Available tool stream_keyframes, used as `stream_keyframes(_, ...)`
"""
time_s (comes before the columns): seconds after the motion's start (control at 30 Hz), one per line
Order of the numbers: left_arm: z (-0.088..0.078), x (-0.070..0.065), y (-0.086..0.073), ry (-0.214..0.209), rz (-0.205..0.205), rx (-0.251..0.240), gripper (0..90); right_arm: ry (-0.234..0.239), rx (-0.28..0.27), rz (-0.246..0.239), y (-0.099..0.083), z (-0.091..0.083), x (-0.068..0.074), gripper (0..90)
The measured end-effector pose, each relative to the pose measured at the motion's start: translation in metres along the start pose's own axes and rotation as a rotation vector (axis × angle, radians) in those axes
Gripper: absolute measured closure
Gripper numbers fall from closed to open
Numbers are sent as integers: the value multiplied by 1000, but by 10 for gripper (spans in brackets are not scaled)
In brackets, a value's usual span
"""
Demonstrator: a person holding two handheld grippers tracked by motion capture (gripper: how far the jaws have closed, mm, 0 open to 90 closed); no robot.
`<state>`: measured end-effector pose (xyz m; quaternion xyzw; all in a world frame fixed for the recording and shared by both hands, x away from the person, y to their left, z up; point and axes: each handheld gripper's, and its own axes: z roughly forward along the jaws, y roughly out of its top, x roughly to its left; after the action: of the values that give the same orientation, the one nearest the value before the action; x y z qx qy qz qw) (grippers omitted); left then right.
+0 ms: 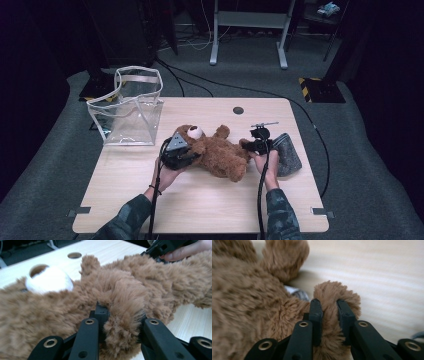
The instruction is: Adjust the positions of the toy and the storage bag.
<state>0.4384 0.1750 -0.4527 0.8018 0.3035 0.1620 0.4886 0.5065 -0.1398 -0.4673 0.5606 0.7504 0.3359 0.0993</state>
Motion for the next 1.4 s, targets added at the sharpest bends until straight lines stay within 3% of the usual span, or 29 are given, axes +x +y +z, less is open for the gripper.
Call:
stream_keyframes(0.23, -7, 10, 20, 10, 47, -10, 759, -42, -115, -58, 11, -28, 5, 783)
stream_keyframes(0.37, -8, 18, 26, 16, 32, -30, 759, -53, -172, -63, 14, -47, 8, 783)
stream_keyframes(0.63, -8, 29, 40, 24, 51, -47, 759, -99, -281, -123, 12, -83, 21, 783)
stream_keyframes(0.9, -8, 38, 54, 27, 62, -51, 759, -133, -352, -151, 1, -108, 36, 784)
stream_keyframes(1.17, -4, 46, 57, 22, 75, -40, 762, -159, -381, -174, -9, -122, 52, 785)
stream_keyframes(1.4, 3, 55, 50, 15, 50, -8, 761, -168, -374, -207, -28, -119, 66, 785)
